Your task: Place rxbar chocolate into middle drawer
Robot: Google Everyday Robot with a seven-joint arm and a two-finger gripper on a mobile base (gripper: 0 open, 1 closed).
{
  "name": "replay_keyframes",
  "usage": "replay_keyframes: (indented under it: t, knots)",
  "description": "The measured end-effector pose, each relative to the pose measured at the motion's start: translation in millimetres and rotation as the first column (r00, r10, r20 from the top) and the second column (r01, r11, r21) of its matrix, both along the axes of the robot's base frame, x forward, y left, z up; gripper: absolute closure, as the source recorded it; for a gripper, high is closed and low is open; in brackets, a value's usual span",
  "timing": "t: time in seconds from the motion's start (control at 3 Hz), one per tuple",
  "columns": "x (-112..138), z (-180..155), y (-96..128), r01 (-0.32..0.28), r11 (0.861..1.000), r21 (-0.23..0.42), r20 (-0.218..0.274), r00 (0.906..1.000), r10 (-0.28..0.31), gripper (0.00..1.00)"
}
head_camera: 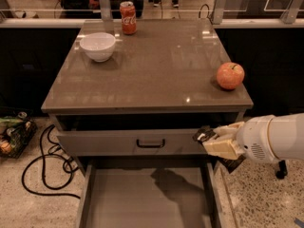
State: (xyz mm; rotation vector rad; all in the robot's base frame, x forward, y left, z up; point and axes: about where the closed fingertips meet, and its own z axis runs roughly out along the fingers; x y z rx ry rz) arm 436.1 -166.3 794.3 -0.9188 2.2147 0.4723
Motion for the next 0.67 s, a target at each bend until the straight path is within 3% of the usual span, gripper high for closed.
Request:
replay_keyframes:
  t: [0.67]
  knots:
    - [-30.2,-77.7,40.9,-0.145,0.988,0.061,-0.066,0.9866,0.149,1.00]
